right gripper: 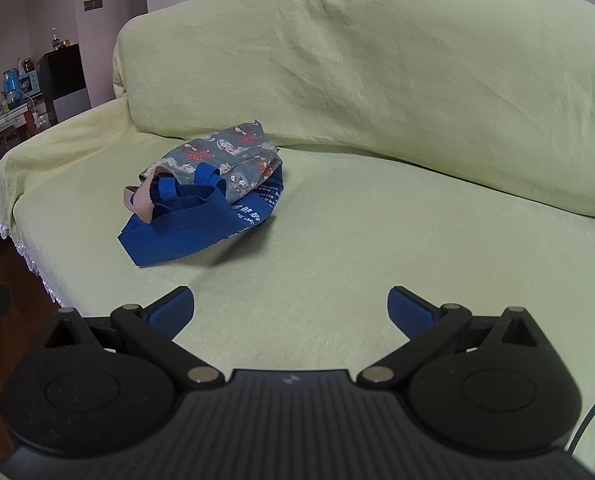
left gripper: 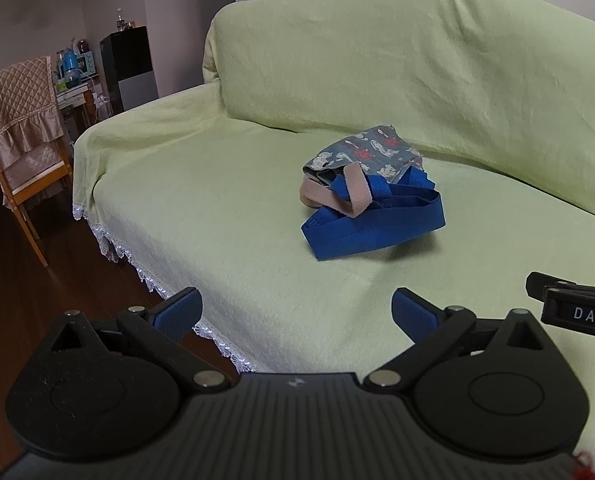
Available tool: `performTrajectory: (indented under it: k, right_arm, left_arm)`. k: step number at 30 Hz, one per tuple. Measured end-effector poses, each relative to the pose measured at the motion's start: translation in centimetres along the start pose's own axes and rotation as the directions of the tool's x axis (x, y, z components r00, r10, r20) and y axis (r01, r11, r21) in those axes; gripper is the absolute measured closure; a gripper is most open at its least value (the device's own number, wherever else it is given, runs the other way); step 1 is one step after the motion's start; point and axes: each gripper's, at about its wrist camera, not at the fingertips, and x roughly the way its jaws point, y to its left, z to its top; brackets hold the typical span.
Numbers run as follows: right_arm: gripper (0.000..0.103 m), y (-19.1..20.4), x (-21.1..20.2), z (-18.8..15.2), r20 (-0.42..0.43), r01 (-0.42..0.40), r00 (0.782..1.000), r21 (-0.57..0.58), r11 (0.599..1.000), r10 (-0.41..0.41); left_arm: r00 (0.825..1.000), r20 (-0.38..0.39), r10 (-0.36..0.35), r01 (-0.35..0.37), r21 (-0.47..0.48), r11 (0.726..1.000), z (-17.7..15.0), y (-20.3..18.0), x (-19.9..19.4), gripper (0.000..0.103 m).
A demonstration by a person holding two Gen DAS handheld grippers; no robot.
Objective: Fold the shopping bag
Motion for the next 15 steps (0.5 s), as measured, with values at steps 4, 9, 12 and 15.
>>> performTrajectory:
  k: [4,9,12,15]
  right_arm:
    - [0.001,-0.08,-0.13,-0.15,0.003,-0.004,1.0,-0.004,1.0,0.004]
    - [0.001,-0.27,0.04,-0.02,-0.001,-0.003,1.0,0.005,1.0,0.003]
    - [0.001,-0.37,-0.01,-0.16,-0.002,0.002,1.0,0.008,1.0,-0.002]
    - [0.001,-0.48,0.05,-0.1,-0.006,0.004,1.0,0.009,1.0,-0.004]
  left_arm:
    - [1.0,0.001,0.003,-0.003,-0.001,1.0,-0.1,0.0,0.01,0.001]
    - [1.0,0.003,0.006,-0.006,-0.001,1.0,-0.23,-0.06,-0.02,0.001]
    - [1.0,0.004,0.007,-0.007,-0.001,1.0,-0.05,-0.2,0.18,0.001]
    - [1.0,0.004,0.006,-0.006,-0.001,1.0,-0.06,-0.24,0.35,0.001]
